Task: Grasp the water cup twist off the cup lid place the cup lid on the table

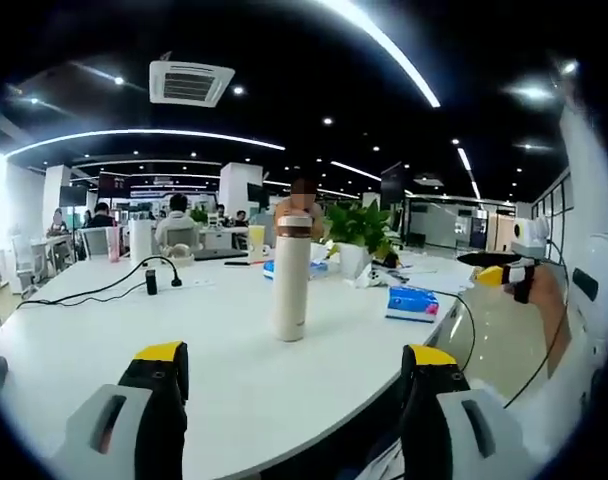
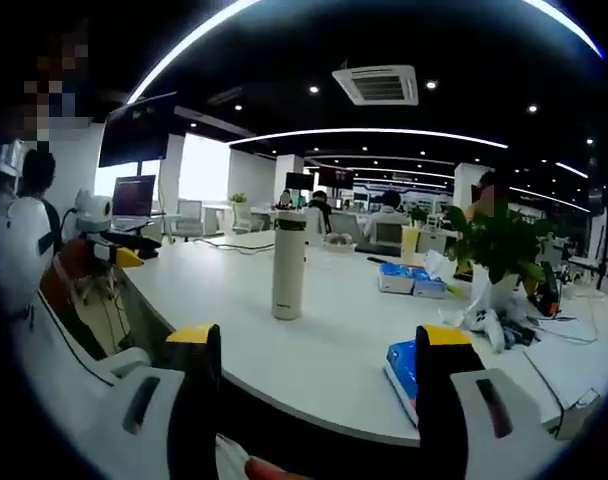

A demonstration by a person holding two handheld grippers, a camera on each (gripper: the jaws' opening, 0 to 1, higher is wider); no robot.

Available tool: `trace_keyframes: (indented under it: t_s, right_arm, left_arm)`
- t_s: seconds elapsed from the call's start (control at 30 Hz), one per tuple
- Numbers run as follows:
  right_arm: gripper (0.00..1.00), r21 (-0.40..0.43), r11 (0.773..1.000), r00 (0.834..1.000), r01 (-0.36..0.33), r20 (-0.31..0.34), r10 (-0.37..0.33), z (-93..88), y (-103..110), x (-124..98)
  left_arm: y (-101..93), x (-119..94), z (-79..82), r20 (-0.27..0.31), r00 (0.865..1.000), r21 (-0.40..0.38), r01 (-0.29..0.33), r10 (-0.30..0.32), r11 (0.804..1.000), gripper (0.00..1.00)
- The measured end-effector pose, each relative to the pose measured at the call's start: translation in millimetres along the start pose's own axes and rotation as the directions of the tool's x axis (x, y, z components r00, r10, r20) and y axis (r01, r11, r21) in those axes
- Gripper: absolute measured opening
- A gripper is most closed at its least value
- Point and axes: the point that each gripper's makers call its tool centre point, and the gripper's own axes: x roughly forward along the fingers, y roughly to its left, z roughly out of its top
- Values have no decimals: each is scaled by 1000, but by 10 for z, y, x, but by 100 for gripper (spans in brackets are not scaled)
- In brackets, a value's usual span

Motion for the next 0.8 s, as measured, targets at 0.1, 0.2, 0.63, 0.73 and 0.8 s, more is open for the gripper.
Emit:
trace_keyframes:
  t_s: [0.1,0.2,0.63,0.73,0.8]
  right_arm:
    - [80,-11,1000,1000,-12,-3,12,-18,20,1]
    - [75,-34,999,999,-24,-36,23,-83,28,26]
    - [73,7,1000,1000,20,-24,-20,-24,-49,4]
    - [74,1,1000,1000,12,-29,-12,-22,-20,22]
    - [74,-5,1000,999,8,-38,-8,-34,-5,34]
  left_arm:
    - [-31,32,-18,-12,1000,4,6,-6,1000,87]
    - [-58,37,-22,-16,1000,13,12,-12,1000,87]
    - [37,-58,-27,1,1000,4,-7,7,1000,87]
    - [49,-60,-25,5,1000,0,-9,9,1000,87]
    - [47,-50,-32,3,1000,-1,-6,6,1000,87]
